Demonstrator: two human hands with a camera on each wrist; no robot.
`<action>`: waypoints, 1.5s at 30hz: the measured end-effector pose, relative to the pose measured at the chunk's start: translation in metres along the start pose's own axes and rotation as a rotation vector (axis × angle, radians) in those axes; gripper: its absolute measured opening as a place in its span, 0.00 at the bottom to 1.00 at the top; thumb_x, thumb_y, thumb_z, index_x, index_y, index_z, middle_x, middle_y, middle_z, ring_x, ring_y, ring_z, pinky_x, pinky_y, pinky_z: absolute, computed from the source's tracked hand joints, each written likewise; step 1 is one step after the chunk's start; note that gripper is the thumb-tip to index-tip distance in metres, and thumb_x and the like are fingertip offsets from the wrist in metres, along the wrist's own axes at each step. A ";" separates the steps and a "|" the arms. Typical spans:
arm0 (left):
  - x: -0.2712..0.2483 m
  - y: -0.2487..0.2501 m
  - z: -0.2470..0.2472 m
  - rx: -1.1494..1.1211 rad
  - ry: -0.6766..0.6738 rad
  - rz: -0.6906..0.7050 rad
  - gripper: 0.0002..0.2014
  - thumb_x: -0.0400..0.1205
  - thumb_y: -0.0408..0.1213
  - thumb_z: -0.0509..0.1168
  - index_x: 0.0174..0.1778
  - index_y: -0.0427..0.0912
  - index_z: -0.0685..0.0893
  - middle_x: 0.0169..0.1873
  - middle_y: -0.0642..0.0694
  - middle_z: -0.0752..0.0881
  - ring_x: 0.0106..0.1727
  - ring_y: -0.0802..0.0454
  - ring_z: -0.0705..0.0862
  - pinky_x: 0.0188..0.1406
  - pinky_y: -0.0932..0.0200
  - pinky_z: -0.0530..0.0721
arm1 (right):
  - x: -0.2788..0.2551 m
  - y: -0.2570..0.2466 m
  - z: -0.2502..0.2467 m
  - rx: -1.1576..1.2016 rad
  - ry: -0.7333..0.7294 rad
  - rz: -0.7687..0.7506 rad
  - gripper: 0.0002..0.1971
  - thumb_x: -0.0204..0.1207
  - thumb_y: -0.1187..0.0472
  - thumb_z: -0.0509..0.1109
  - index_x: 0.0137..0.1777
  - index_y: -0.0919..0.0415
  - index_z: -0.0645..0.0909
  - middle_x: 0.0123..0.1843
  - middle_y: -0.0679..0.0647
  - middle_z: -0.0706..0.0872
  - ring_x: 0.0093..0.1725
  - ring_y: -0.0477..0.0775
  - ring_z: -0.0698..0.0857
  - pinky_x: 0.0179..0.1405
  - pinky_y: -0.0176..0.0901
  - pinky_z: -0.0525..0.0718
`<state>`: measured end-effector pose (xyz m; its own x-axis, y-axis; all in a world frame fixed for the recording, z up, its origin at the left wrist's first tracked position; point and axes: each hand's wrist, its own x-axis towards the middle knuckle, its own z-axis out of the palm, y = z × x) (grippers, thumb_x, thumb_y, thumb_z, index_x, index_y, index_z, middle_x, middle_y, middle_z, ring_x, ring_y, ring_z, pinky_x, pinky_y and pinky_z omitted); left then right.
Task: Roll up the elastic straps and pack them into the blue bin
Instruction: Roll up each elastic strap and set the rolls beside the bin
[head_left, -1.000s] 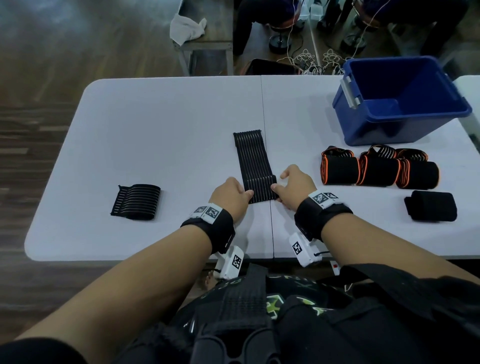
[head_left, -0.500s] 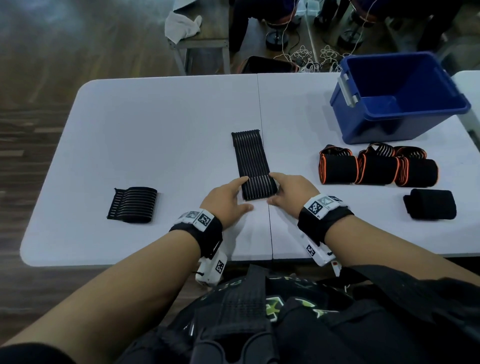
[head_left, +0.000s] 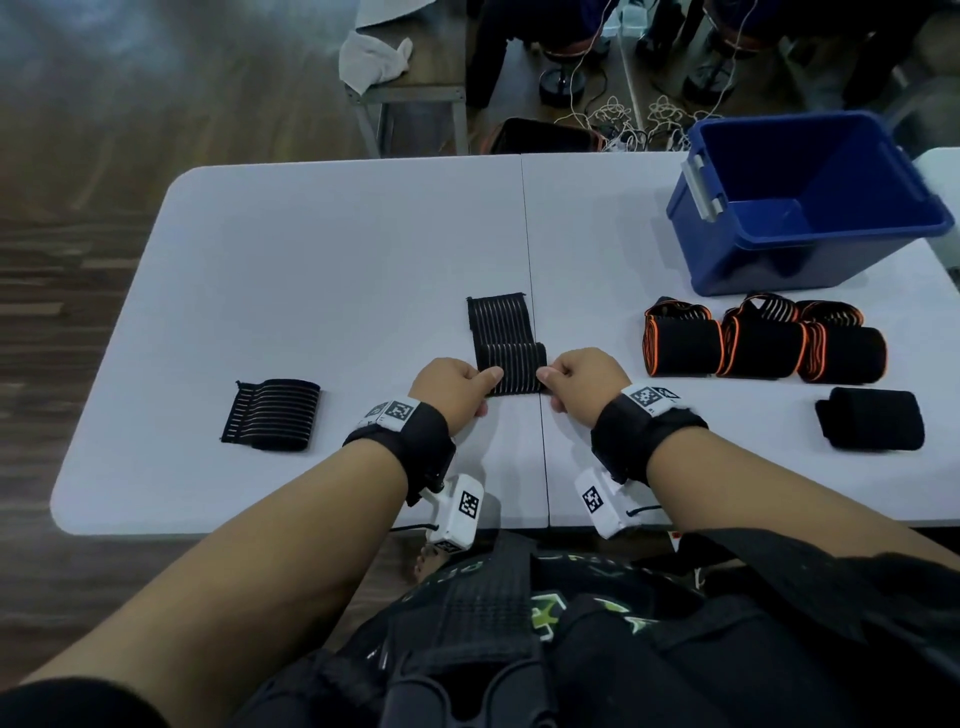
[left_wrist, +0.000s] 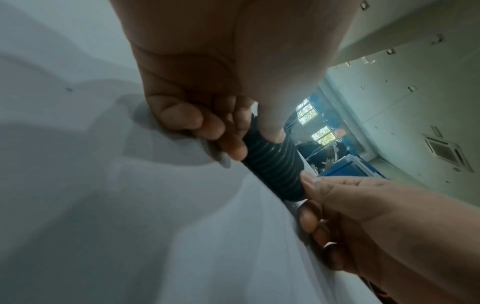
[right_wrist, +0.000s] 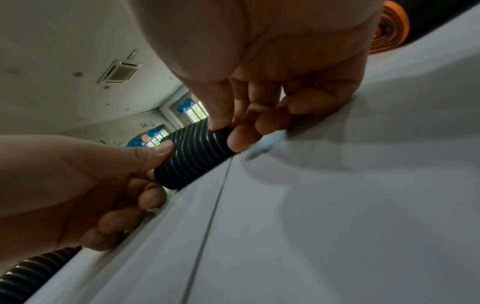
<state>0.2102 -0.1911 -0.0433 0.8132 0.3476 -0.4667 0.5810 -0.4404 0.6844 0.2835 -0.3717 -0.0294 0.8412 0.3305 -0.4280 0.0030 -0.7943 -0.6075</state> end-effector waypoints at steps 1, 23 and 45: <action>0.000 0.001 0.000 -0.016 0.000 -0.017 0.23 0.82 0.56 0.67 0.30 0.42 0.86 0.30 0.47 0.92 0.29 0.50 0.83 0.49 0.46 0.89 | 0.000 -0.001 0.000 -0.009 -0.009 0.014 0.19 0.84 0.51 0.64 0.42 0.66 0.86 0.37 0.55 0.92 0.38 0.57 0.87 0.47 0.48 0.83; 0.012 -0.006 -0.018 0.496 0.024 0.246 0.33 0.78 0.57 0.72 0.80 0.59 0.73 0.57 0.48 0.76 0.64 0.45 0.75 0.66 0.46 0.78 | 0.018 -0.017 -0.002 -0.505 -0.050 -0.211 0.22 0.76 0.52 0.73 0.69 0.54 0.76 0.57 0.57 0.82 0.57 0.62 0.83 0.55 0.54 0.85; 0.032 0.019 -0.027 -0.072 0.087 0.125 0.14 0.80 0.38 0.73 0.62 0.48 0.88 0.39 0.51 0.91 0.39 0.61 0.88 0.45 0.68 0.83 | 0.041 -0.026 -0.006 0.126 0.155 0.045 0.06 0.76 0.54 0.72 0.49 0.52 0.79 0.46 0.52 0.87 0.42 0.55 0.87 0.38 0.45 0.85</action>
<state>0.2470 -0.1663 -0.0301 0.8712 0.3658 -0.3274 0.4693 -0.4250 0.7740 0.3210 -0.3405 -0.0267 0.9121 0.2056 -0.3548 -0.0966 -0.7331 -0.6732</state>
